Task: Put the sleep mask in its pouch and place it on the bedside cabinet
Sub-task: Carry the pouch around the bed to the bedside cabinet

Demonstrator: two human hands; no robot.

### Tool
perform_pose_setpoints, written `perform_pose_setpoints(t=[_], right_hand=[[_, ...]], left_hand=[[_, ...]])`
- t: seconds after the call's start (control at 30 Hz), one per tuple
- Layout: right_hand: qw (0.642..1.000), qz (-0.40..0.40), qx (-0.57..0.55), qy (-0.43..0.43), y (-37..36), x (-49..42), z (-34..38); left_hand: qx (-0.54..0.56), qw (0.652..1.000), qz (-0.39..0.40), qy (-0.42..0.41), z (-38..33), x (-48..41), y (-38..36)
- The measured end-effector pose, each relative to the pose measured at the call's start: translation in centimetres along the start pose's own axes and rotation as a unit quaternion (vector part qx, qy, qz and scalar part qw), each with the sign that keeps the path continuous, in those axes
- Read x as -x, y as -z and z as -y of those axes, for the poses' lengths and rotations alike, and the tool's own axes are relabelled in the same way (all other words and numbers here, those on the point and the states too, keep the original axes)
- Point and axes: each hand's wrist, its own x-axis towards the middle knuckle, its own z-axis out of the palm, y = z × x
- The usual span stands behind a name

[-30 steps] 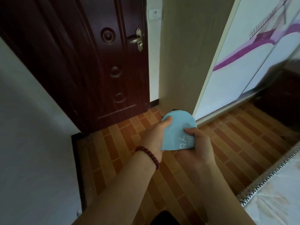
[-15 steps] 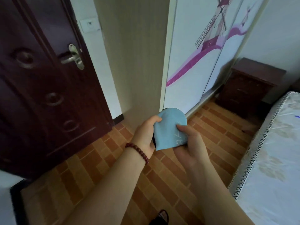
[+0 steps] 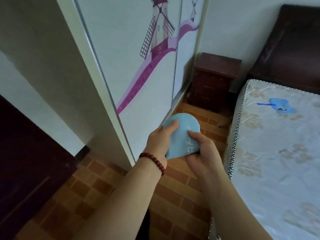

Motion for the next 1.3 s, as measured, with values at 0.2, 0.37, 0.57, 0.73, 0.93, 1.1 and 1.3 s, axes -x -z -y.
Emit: perform_pose_setpoints(t=[0.2,0.37,0.57,0.73,0.93,1.1,1.3], right_hand=[[0.998,-0.039,-0.011,0.043,0.5,-6.8,5.6],[0.995,-0.061,-0.018,0.077,-0.7,-13.6,11.0],[0.991,-0.078,-0.022,0.108,-4.0,-21.2,17.8],[0.988,-0.086,-0.032,0.123,-4.9,-25.5,21.7],[0.989,-0.1,-0.038,0.1,-5.1,-31.1,26.2],[0.987,-0.099,-0.045,0.115,-5.7,-37.5,32.1],[0.988,-0.09,-0.044,0.119,-6.9,-45.7,41.6]], left_hand=[[-0.046,0.997,0.058,0.019,-1.9,-7.5,-6.0],[-0.055,0.994,0.09,0.031,-5.1,-14.7,-10.8],[-0.058,0.991,0.115,0.031,-10.1,-22.8,-16.7],[-0.07,0.988,0.122,0.067,-12.1,-27.2,-20.2],[-0.076,0.985,0.131,0.082,-14.2,-33.0,-24.5],[-0.07,0.985,0.137,0.073,-16.6,-39.6,-29.6],[-0.025,0.988,0.145,0.052,-20.5,-47.4,-38.7]])
